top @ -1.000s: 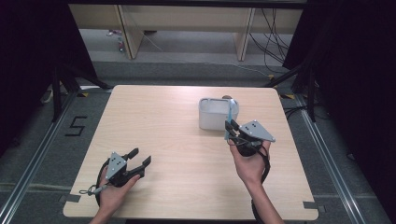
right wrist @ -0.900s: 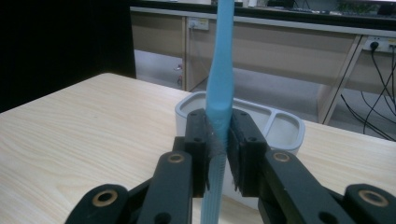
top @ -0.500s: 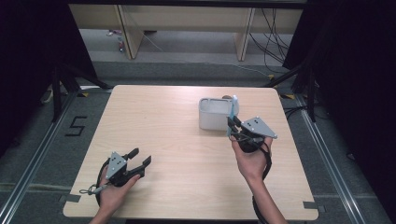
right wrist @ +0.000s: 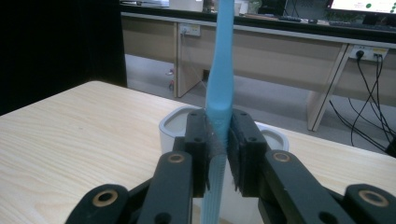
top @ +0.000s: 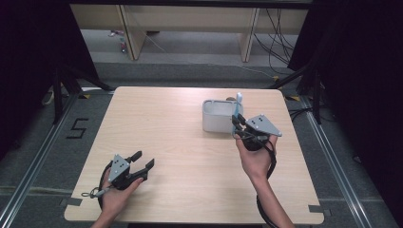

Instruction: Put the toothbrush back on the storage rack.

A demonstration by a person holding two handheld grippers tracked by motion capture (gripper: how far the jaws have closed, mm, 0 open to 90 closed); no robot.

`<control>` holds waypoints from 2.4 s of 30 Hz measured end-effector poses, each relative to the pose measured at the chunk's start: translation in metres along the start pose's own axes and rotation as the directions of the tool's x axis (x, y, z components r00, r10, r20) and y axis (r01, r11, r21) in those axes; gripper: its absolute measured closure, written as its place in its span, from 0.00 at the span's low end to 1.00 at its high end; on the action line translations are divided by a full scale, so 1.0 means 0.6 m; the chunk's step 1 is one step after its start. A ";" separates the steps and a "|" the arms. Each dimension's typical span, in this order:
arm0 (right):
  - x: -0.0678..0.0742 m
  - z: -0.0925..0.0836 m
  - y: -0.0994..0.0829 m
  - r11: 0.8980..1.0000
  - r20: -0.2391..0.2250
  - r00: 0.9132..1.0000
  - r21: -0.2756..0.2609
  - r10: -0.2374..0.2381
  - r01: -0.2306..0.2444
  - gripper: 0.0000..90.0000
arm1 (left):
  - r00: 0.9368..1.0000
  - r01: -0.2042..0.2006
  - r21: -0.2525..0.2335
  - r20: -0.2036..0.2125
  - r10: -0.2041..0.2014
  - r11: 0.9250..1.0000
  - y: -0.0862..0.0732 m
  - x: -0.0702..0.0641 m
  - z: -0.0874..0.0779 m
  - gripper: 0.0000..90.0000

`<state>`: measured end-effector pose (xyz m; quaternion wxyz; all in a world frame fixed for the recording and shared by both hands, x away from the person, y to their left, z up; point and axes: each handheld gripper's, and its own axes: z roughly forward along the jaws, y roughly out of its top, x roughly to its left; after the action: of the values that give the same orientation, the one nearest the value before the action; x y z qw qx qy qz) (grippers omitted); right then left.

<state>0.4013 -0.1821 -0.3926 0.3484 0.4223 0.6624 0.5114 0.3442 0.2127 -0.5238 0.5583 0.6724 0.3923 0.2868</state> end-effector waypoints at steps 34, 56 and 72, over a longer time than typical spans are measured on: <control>-0.011 0.038 0.026 1.000 0.033 0.999 -0.002 -0.021 0.021 0.88 | 1.000 0.006 0.017 -0.008 -0.006 1.000 0.001 0.000 -0.001 0.43; -0.018 0.069 0.043 1.000 0.048 0.999 -0.014 -0.015 0.016 0.88 | 1.000 0.010 0.016 -0.009 -0.010 1.000 0.001 0.001 -0.001 0.43; -0.028 0.087 0.058 1.000 0.070 0.998 -0.014 -0.009 0.010 0.88 | 1.000 0.011 0.017 -0.007 -0.011 1.000 0.001 0.001 -0.001 0.43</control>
<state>0.4619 -0.1732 -0.3706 0.3767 0.4344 0.6482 0.4993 0.3440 0.2135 -0.5229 0.5526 0.6741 0.4002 0.2827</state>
